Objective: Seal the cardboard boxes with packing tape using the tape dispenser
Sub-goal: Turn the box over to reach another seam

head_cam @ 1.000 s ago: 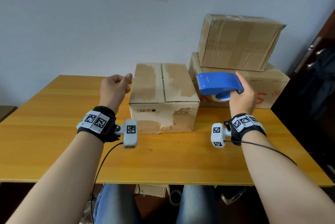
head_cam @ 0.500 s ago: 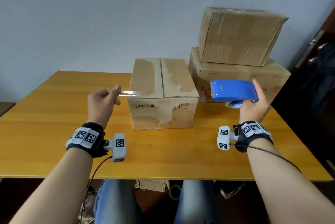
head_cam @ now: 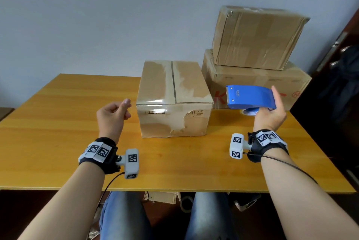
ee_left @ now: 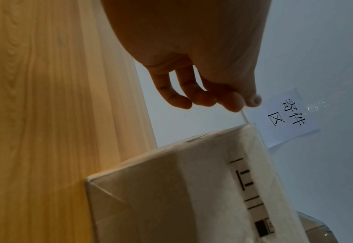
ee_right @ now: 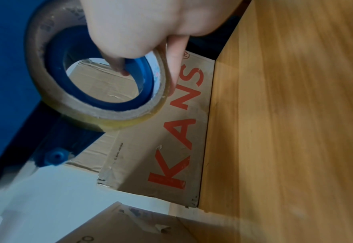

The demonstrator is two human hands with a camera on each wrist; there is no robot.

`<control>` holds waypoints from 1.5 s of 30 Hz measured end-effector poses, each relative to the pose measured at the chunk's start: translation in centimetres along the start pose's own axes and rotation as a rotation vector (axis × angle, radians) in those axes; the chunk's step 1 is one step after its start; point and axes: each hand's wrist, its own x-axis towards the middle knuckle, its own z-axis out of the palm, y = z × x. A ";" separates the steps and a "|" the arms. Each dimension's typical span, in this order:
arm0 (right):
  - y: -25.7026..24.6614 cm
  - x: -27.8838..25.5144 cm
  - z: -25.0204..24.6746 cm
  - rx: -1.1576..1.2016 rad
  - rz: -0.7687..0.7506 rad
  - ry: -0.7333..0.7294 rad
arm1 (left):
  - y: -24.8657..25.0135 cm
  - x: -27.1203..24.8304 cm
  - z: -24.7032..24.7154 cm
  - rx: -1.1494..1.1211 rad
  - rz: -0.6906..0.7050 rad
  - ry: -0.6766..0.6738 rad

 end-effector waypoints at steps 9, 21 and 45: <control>0.2 -0.5 0.8 0.032 0.075 0.029 | -0.1 0.4 0.5 0.013 -0.011 0.049; 0.6 -3.5 1.8 -0.102 0.135 -0.049 | -0.6 3.5 0.2 0.332 -0.027 0.027; -1.0 -2.2 0.1 -0.146 0.066 -0.084 | 8.0 -3.9 16.6 0.583 0.409 -0.685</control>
